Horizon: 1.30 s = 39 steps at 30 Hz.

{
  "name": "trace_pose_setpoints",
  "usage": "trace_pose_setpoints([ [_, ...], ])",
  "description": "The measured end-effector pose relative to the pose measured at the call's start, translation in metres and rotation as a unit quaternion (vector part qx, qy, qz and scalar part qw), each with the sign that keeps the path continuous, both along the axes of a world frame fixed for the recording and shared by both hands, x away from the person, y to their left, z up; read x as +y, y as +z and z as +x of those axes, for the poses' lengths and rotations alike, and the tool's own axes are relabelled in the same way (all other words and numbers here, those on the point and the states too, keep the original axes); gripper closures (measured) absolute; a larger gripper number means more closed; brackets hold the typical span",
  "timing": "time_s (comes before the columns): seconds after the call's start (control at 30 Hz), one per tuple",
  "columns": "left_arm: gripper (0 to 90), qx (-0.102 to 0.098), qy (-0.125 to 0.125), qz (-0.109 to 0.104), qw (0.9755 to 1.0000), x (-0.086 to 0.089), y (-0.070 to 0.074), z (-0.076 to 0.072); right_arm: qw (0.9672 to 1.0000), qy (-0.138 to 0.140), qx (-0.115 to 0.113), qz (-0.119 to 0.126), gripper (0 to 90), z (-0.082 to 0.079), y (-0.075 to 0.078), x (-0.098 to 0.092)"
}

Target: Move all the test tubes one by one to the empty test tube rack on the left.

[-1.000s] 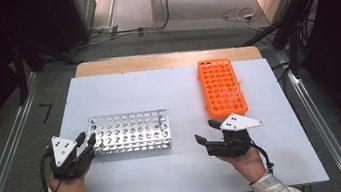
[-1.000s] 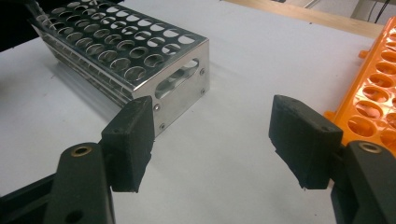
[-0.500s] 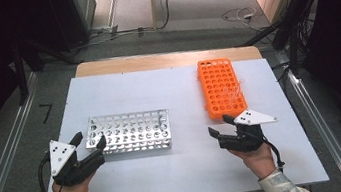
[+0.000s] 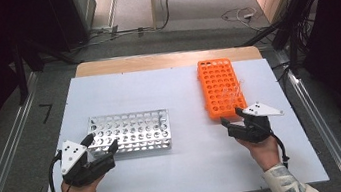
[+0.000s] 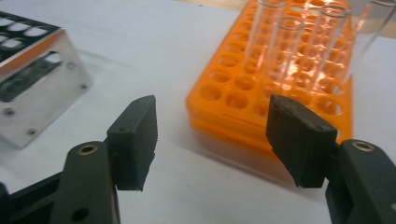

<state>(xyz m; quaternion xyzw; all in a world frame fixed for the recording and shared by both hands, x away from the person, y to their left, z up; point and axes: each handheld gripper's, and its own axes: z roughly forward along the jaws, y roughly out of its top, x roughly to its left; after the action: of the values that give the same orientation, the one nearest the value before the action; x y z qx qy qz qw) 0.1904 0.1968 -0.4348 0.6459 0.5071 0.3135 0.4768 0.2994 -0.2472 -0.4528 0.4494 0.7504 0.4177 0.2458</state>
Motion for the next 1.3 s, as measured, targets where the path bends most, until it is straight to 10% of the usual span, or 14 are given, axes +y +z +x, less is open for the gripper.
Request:
trace_pose_setpoints([
  [0.6,22.0,-0.002,-0.005,0.008,1.0,-0.005,-0.001,0.0,0.9956,-0.086,-0.018,-0.031,62.3,0.037,-0.019,0.005],
  [1.3,22.0,0.0,-0.004,0.007,1.0,-0.004,-0.003,0.002,0.9961,-0.084,-0.016,-0.021,72.8,0.043,-0.021,0.007],
])
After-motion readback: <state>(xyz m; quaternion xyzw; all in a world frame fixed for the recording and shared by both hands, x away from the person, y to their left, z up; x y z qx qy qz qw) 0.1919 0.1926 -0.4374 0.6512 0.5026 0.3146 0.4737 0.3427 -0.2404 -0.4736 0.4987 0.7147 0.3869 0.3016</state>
